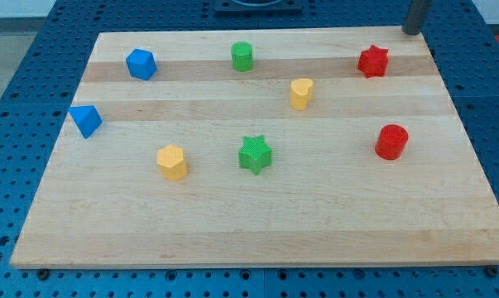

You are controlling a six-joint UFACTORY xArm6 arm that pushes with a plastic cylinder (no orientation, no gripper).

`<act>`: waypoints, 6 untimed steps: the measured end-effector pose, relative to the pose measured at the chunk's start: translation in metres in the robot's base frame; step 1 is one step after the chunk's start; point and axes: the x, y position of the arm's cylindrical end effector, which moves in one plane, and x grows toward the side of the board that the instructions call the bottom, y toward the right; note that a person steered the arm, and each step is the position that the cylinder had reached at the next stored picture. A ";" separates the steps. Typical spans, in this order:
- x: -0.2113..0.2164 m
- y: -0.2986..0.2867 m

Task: Put your hand vertically above the red star

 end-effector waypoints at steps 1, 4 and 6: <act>0.000 -0.038; 0.001 -0.085; 0.040 -0.089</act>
